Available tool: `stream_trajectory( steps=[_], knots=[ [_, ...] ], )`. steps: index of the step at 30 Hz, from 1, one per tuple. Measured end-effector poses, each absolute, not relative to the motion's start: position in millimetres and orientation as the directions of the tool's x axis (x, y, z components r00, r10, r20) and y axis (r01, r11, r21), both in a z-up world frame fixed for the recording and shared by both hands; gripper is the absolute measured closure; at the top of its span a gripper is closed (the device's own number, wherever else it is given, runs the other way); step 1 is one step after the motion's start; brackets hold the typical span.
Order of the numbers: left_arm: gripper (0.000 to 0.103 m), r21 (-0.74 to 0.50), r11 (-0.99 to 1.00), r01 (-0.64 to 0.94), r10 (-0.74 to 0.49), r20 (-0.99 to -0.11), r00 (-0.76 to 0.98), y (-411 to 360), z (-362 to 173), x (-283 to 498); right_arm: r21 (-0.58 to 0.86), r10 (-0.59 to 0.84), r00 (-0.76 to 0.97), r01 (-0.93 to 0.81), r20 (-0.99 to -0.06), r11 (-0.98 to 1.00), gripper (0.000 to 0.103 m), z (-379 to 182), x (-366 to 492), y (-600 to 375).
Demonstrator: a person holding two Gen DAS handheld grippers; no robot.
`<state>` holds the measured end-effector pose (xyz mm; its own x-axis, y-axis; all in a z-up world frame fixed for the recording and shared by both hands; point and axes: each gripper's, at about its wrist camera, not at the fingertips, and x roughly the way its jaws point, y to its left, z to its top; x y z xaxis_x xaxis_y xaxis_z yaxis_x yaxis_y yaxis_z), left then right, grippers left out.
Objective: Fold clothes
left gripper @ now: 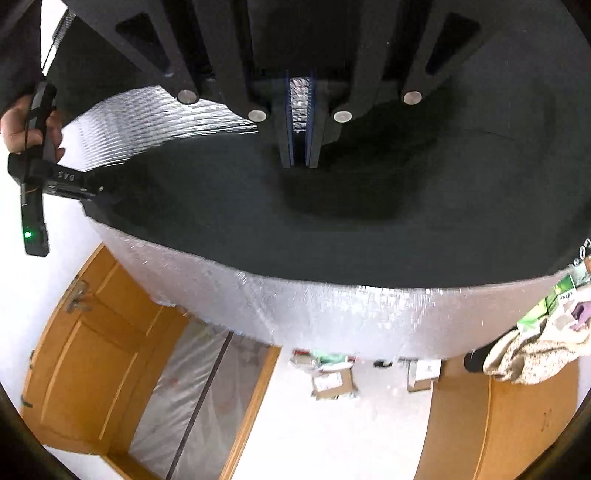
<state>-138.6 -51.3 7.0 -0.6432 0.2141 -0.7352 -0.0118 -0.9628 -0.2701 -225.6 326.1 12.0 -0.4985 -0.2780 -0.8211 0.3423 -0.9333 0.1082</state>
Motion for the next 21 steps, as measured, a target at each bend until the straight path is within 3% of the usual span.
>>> stream_trajectory(
  steps=[9,21],
  knots=[
    [0.098,-0.296,-0.954,-0.034,0.251,-0.739,-0.625,-54.6,-3.9,-130.7,0.035,-0.22,-0.509,0.348,-0.832,-0.937,0.079,4.1,-253.7,335.8],
    [0.098,-0.351,-0.935,-0.057,0.313,-0.735,-0.602,-61.6,-2.5,-124.9,0.08,-0.204,-0.551,0.24,-0.809,-0.967,0.077,27.3,-274.4,371.8]
  ],
)
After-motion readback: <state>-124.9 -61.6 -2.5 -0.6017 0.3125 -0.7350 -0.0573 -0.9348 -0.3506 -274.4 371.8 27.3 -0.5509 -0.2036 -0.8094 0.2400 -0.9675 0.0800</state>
